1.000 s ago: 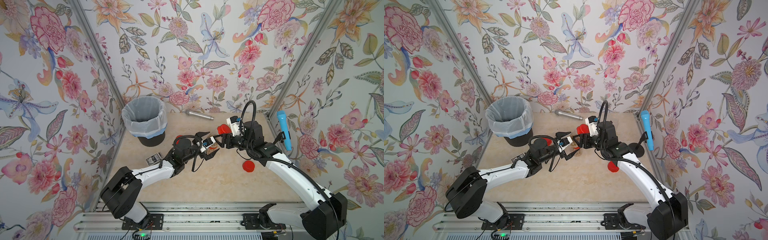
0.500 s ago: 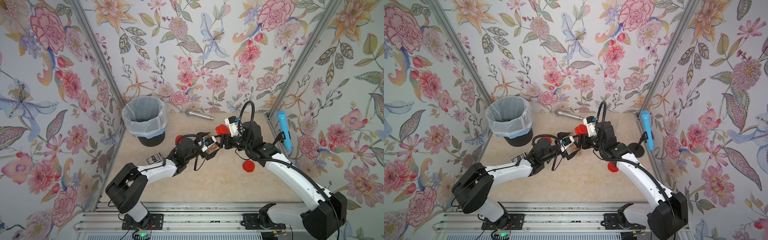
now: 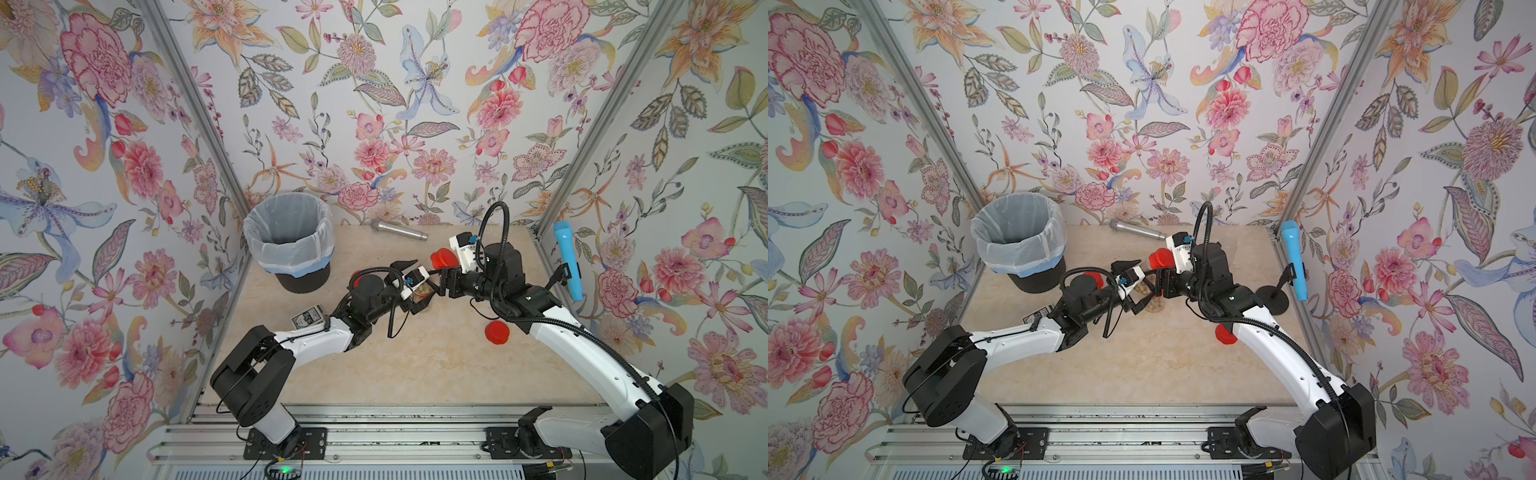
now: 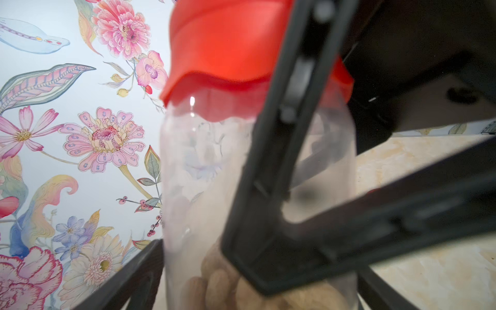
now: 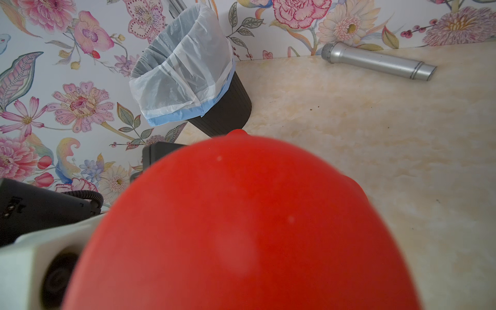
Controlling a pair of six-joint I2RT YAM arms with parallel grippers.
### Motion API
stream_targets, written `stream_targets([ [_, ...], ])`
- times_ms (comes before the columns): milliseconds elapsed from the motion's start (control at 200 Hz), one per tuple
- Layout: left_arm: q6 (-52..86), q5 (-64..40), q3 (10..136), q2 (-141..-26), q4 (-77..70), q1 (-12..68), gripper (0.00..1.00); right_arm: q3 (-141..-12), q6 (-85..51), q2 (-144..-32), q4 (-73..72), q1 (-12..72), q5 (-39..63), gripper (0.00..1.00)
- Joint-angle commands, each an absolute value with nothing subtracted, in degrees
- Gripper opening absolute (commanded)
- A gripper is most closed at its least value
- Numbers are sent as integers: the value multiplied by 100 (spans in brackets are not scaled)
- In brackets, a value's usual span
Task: Empty moldy peanuts from jars
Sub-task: Pick up the jar from the center of the board.
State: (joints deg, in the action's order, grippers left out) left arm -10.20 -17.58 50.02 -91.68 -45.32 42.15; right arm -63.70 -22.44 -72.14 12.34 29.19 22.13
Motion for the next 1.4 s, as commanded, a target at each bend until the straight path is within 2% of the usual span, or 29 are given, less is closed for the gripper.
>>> stream_targets([
  [0,-875,-1691,4989,-9088,-4834,4157,95,-6556,-2317,-7216,1041,2947,2277,43],
  [320,-800,-1784,5058,-9199,-4887,4148,93,-6528,-2346,-7251,990,2953,2288,43],
  [530,-800,-1755,5114,-9227,-4853,4105,75,-6538,-2321,-7295,989,2954,2305,44],
  [671,-800,-1669,5103,-9235,-4868,4092,69,-6507,-2311,-7309,988,2962,2316,45],
  [811,-801,-1572,5032,-9220,-4944,4087,61,-6495,-2286,-7240,990,2957,2310,55],
  [966,-800,-1476,4931,-9193,-5104,4045,56,-6475,-2328,-7173,989,2933,2320,73],
  [1136,-633,-1542,4855,-9178,-5315,3999,47,-6411,-2321,-7166,919,2927,2454,83],
  [1236,-641,-1538,4808,-9175,-5424,3989,46,-6318,-2296,-7124,808,2933,2605,84],
  [1396,-671,-1435,4791,-9172,-5430,3951,46,-6219,-2316,-6997,810,2877,2567,93],
])
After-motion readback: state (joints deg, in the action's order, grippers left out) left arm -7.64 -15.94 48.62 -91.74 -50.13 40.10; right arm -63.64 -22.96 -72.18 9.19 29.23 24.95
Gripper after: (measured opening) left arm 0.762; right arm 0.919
